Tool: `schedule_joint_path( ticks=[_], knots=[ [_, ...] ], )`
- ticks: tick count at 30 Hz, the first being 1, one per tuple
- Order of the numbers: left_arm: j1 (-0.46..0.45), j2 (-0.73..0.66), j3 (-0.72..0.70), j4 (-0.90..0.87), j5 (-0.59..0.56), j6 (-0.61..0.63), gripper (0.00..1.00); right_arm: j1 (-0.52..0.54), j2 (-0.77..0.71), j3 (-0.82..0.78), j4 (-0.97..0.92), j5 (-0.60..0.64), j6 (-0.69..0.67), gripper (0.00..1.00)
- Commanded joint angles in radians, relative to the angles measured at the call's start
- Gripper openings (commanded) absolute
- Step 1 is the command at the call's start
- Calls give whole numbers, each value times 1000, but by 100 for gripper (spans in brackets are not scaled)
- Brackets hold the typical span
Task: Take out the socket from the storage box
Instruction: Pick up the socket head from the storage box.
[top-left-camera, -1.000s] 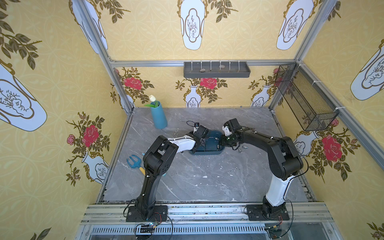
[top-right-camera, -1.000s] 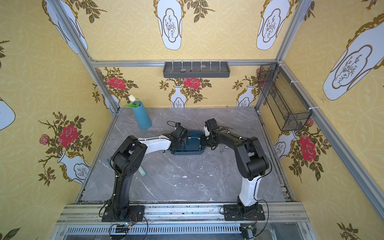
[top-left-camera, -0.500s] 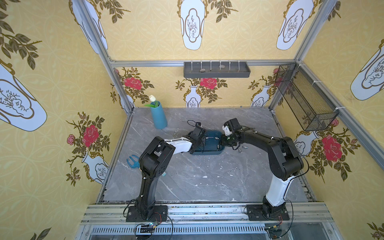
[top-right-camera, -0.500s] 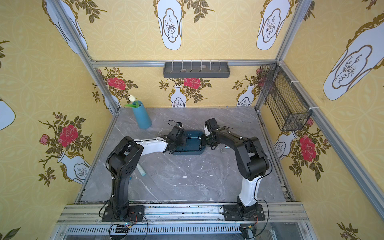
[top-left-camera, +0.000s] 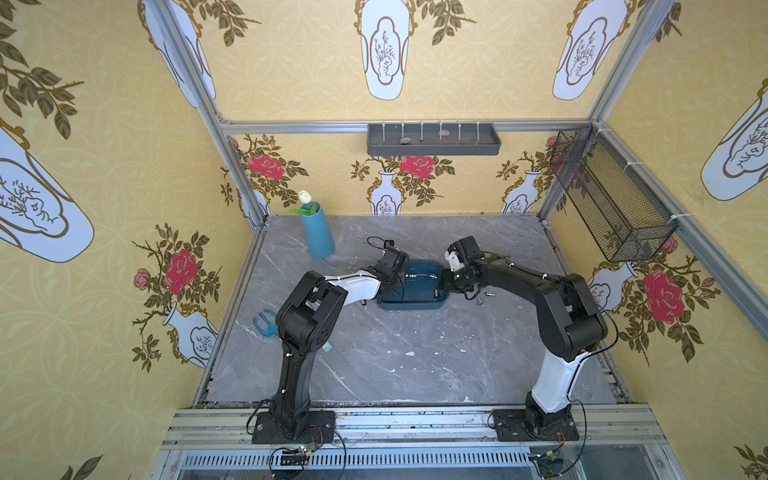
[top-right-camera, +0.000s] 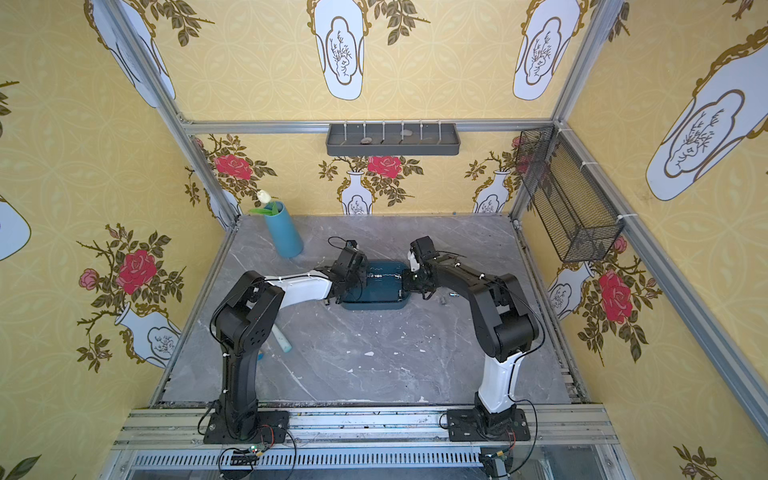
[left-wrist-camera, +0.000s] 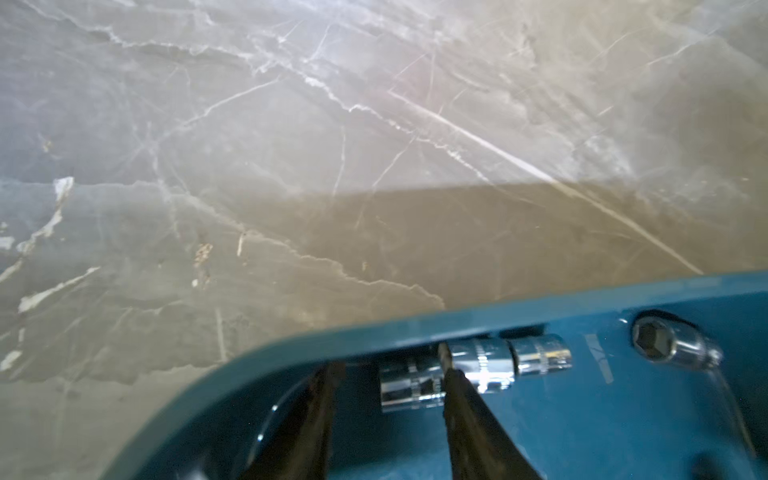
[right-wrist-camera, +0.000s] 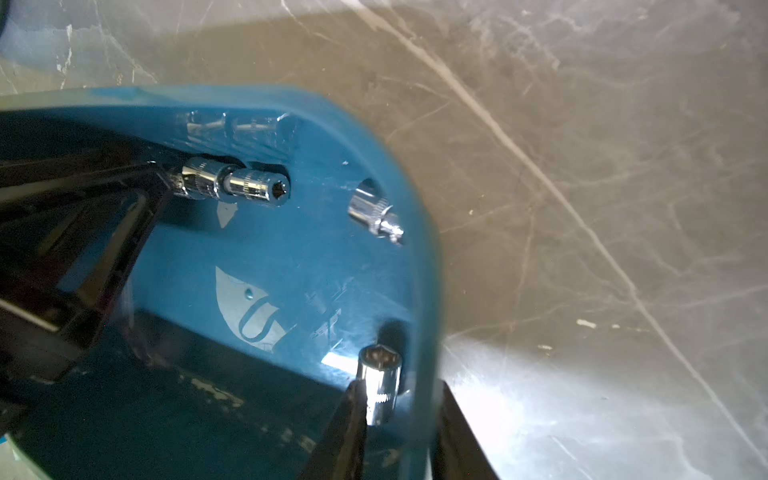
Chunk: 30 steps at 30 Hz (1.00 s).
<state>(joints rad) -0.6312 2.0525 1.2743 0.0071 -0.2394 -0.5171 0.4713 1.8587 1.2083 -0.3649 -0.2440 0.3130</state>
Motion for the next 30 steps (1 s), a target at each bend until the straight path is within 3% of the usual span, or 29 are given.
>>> schedule_joint_path(
  ticks=[1, 22, 25, 30],
  knots=[
    [2, 10, -3, -6, 2, -1, 46, 1, -13, 1, 5, 14, -12, 31],
    [2, 78, 78, 0, 36, 43, 45, 3, -24, 3, 5, 6, -39, 31],
    [2, 90, 103, -21, 32, 41, 35, 3, -27, 2, 5, 6, -43, 31],
    [2, 92, 108, -19, 44, 48, 30, 3, -32, -1, 4, 12, -45, 31]
  ],
)
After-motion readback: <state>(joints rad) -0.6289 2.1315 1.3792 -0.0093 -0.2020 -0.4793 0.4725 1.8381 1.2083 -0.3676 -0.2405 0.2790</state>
